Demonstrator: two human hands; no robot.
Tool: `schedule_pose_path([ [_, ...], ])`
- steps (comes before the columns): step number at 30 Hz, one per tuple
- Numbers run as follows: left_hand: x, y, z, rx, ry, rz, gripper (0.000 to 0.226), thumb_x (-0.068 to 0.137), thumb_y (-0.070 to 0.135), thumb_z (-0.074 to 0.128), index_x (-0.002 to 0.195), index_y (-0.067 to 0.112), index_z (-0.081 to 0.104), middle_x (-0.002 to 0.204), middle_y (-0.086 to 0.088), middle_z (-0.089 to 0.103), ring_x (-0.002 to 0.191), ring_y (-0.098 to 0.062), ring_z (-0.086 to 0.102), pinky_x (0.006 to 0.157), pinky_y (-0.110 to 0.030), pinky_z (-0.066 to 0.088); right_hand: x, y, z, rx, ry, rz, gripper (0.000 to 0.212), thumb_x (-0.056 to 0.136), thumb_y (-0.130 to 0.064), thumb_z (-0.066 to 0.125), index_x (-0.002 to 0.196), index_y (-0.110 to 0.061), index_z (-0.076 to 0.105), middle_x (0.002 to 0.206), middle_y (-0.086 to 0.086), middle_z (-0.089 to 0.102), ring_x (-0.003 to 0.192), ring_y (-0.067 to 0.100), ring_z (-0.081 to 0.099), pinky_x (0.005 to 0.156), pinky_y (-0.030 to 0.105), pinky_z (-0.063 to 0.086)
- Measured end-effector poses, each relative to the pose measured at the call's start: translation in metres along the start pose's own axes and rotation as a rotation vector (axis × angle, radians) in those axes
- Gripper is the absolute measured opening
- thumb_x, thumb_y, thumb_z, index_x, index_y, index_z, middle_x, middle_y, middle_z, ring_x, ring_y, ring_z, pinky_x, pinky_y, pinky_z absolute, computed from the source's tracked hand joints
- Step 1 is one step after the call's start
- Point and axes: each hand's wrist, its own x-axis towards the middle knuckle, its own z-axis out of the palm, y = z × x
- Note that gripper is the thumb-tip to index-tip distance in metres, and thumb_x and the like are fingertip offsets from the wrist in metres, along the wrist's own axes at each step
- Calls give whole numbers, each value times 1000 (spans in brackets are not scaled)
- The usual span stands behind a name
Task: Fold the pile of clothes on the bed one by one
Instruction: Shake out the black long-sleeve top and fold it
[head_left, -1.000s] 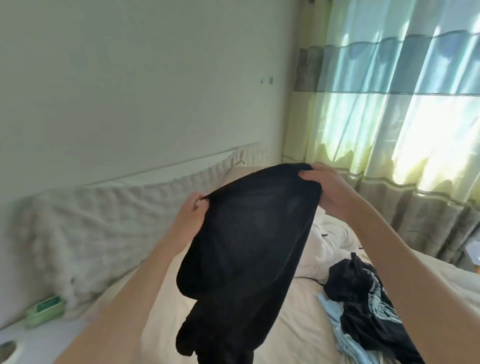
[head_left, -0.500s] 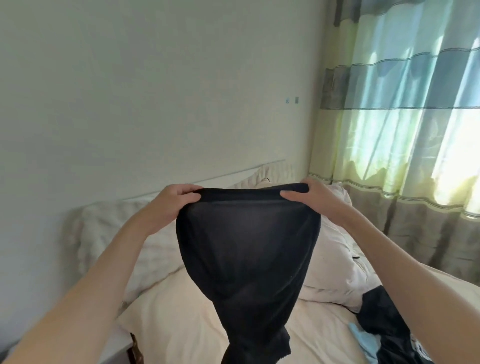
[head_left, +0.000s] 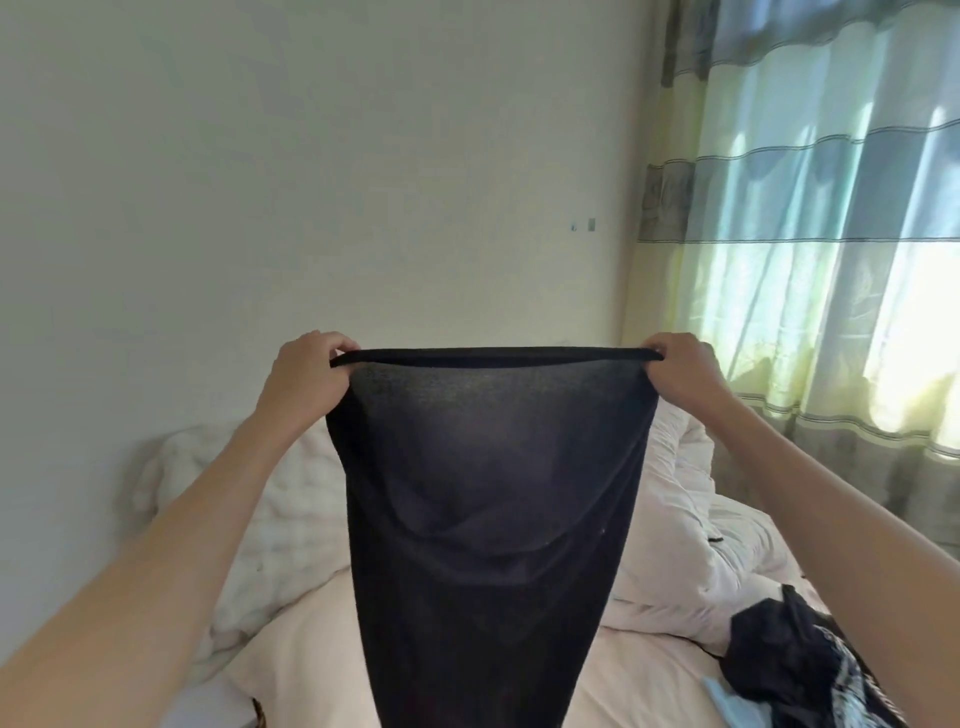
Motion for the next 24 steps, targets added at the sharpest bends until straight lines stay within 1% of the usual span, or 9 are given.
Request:
schedule_pose_path([
  [4, -12, 3, 14, 15, -192, -25, 15, 90, 12, 59, 103, 10, 67, 113, -11, 60, 102, -27, 56, 87, -30, 40, -11, -10, -4, 46, -184, 121, 13, 90, -5, 49, 84, -1, 60, 66, 9, 58, 60, 22, 56, 58, 29, 45],
  [6, -34, 12, 29, -160, -389, -28, 21, 89, 13, 63, 109, 12, 61, 123, -9, 59, 103, -22, 59, 88, -27, 43, -16, -24, 1, 372, -285, 212, 11, 94, -3, 49, 85, -3, 55, 66, 7, 60, 56, 16, 61, 51, 20, 49],
  [8, -64, 33, 50, -411, -629, -61, 62, 81, 26, 72, 134, 15, 42, 132, 4, 47, 107, -12, 54, 83, -19, 43, -25, -47, 8, 897, -378, 403, 17, 93, 5, 48, 78, 0, 54, 63, 11, 60, 45, 13, 62, 43, 18, 50],
  [10, -94, 59, 79, -478, -760, -42, 96, 72, 46, 75, 147, 22, 20, 131, 13, 37, 117, -7, 44, 89, -19, 42, -31, -68, 19, 1120, -440, 452, 16, 92, 8, 47, 78, 4, 54, 66, 17, 63, 45, 19, 65, 42, 21, 51],
  [14, -125, 83, 131, -467, -454, -194, 43, 86, 27, 67, 123, 8, 56, 108, 0, 61, 108, -20, 59, 81, -22, 41, -42, -85, 29, 1342, -498, 438, 11, 88, 12, 52, 80, 7, 58, 69, 19, 67, 60, 26, 69, 54, 27, 58],
  [16, -119, 79, 135, -526, -367, -333, 30, 88, 18, 64, 114, 3, 63, 104, -8, 67, 102, -26, 63, 78, -23, 43, -48, -66, 33, 1267, -503, 369, 13, 89, 3, 58, 100, 8, 60, 90, 18, 67, 81, 25, 68, 72, 32, 59],
  [20, -94, 75, 111, -688, -376, -435, 25, 81, 12, 72, 102, 2, 65, 100, -16, 69, 86, -26, 66, 75, -32, 53, -95, 9, 62, 694, -600, 147, 64, 88, -38, 63, 142, -12, 40, 138, -1, 49, 123, 11, 48, 107, 33, 38],
  [22, -84, 79, 99, -749, -390, -444, 26, 78, 12, 74, 100, 3, 63, 95, -15, 68, 81, -23, 65, 68, -30, 52, -128, 36, 85, 621, -699, 102, 81, 79, -50, 64, 146, -19, 33, 143, -11, 42, 132, 6, 39, 111, 28, 30],
  [24, -76, 82, 90, -814, -391, -479, 33, 76, 14, 76, 103, 2, 62, 96, -16, 67, 87, -28, 65, 78, -37, 54, -154, 46, 108, 657, -787, 103, 79, 74, -50, 69, 142, -29, 37, 136, -24, 45, 127, -6, 41, 104, 13, 32],
])
